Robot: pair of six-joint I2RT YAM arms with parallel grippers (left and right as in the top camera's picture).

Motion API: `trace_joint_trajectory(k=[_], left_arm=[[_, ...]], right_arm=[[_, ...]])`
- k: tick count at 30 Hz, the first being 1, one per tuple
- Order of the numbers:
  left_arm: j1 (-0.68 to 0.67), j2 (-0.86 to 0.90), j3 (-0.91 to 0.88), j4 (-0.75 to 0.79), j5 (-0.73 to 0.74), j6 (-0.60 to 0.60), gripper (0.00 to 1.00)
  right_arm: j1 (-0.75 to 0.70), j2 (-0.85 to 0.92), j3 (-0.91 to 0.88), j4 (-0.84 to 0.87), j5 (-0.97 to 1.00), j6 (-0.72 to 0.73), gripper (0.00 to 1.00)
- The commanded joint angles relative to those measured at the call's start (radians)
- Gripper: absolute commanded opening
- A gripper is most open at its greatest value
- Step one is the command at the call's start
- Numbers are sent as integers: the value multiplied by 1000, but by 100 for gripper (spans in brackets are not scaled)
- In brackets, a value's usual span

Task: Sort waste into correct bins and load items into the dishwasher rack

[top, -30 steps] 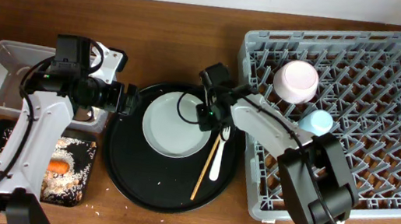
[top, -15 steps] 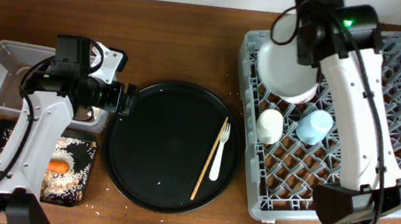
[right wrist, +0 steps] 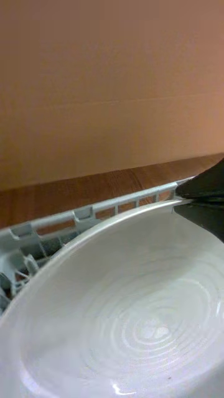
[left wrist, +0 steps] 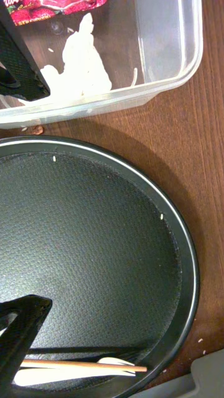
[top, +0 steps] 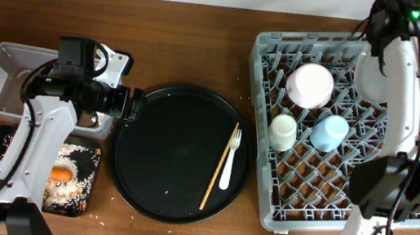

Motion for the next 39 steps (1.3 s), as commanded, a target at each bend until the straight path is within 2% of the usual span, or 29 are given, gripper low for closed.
trace_joint_trajectory(k=[1, 3, 7, 8, 9, 10, 11, 12, 13, 14, 17, 20, 21, 23, 25, 27, 28, 29, 31, 33, 35, 36, 38, 39], left_arm=[[6, 2, -5, 3, 3, 5, 99], [6, 2, -5, 3, 3, 5, 99], [6, 2, -5, 3, 3, 5, 99], [6, 2, -5, 3, 3, 5, 99], [6, 2, -5, 3, 3, 5, 99], [6, 2, -5, 3, 3, 5, 99], [6, 2, -5, 3, 3, 5, 99], [6, 2, -5, 3, 3, 5, 99], [6, 2, -5, 3, 3, 5, 99], [6, 2, -5, 3, 3, 5, 99], [6, 2, -5, 3, 3, 5, 99], [6, 2, -5, 3, 3, 5, 99], [6, 2, -5, 3, 3, 5, 99], [6, 2, -5, 3, 3, 5, 99], [6, 2, -5, 3, 3, 5, 99], [6, 2, -5, 3, 3, 5, 99], [6, 2, -5, 3, 3, 5, 99], [6, 2, -5, 3, 3, 5, 99], [6, 2, -5, 3, 3, 5, 99], [6, 2, -5, 3, 3, 5, 99], [6, 2, -5, 3, 3, 5, 99], [6, 2, -5, 3, 3, 5, 99], [6, 2, -5, 3, 3, 5, 99], [6, 2, -5, 3, 3, 5, 99]], right_arm=[[-5, 7, -103, 62, 5, -92, 4], [-5, 7, -178, 89, -79, -140, 4], [29, 7, -184, 106, -174, -142, 4], [44, 7, -184, 109, -175, -142, 6], [69, 7, -184, 109, -175, -142, 13], [87, 7, -184, 109, -175, -138, 25], [103, 7, -184, 105, -175, -138, 43], [114, 7, -184, 101, -175, -138, 77], [126, 4, -184, 94, -174, -127, 97], [128, -15, -183, 95, -171, -92, 100], [127, -135, -182, 105, -208, -57, 99], [127, -314, -182, 44, -488, 101, 99], [127, -411, -182, -24, -713, 131, 99], [126, -494, -182, -122, -1127, 148, 99], [140, -501, -184, -222, -1354, 148, 71], [204, -501, -205, -249, -1357, 156, 63], [260, -501, -229, -252, -1356, 178, 54], [322, -501, -279, -249, -1332, 254, 45], [399, -501, -386, -220, -1221, 367, 40], [471, -501, -534, -126, -1160, 542, 18], [551, -501, -715, 38, -1078, 745, 9], [606, -501, -838, 178, -1030, 876, 4], [749, -495, -1053, 467, -848, 1040, 4], [802, -481, -1101, 540, -750, 1079, 4]])
